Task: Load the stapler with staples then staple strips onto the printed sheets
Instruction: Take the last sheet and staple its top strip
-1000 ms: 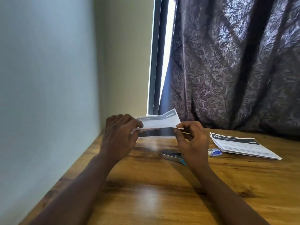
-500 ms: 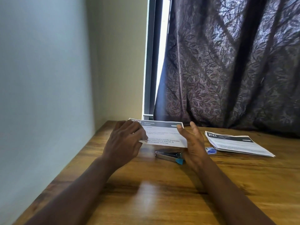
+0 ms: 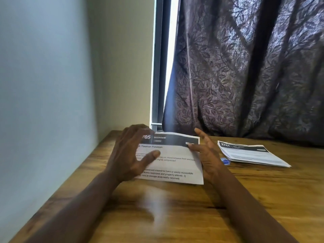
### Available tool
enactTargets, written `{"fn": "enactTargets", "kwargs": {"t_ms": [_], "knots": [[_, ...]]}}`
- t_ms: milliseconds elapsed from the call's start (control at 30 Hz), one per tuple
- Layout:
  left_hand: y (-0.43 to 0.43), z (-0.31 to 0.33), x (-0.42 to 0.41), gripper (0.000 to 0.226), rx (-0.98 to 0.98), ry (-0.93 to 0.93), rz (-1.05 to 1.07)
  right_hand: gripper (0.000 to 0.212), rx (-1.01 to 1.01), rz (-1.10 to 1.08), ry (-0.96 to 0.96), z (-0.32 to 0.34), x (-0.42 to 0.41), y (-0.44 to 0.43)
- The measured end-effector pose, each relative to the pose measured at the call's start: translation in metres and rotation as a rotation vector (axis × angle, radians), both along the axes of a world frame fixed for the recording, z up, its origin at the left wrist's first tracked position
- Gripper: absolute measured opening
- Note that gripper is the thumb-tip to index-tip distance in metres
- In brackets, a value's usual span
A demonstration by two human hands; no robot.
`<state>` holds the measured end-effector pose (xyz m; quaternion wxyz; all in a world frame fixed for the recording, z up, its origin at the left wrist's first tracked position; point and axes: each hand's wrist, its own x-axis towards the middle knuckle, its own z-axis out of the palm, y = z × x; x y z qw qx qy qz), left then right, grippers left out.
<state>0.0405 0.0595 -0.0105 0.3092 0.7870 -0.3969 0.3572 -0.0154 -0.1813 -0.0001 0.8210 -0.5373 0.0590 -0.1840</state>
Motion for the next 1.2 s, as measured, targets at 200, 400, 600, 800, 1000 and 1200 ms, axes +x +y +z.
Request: {"fn": "enactTargets", "kwargs": {"t_ms": [200,400,600,800,1000,1200], "knots": [[0.013,-0.006,0.010,0.055,-0.402,0.391,-0.113,0.048,-0.148,0.162,-0.015,0.002,-0.005,0.009],[0.005,-0.003,0.011,0.012,-0.404,0.505,-0.075,0.040,-0.366,-0.011,-0.063,0.002,-0.010,0.012],[0.004,-0.008,0.016,0.017,-0.372,0.566,-0.107,0.029,-1.124,-0.461,-0.121,-0.010,-0.004,0.006],[-0.013,-0.008,0.001,0.019,-0.248,0.538,-0.148,0.044,-1.458,-0.497,-0.311,-0.013,-0.010,0.028],[-0.032,-0.010,-0.012,0.016,-0.250,0.458,-0.173,0.038,-1.398,-0.209,-0.353,-0.015,-0.009,0.044],[-0.036,-0.013,-0.008,0.014,-0.284,0.442,-0.150,0.038,-1.421,-0.180,-0.265,-0.013,-0.009,0.031]]}}
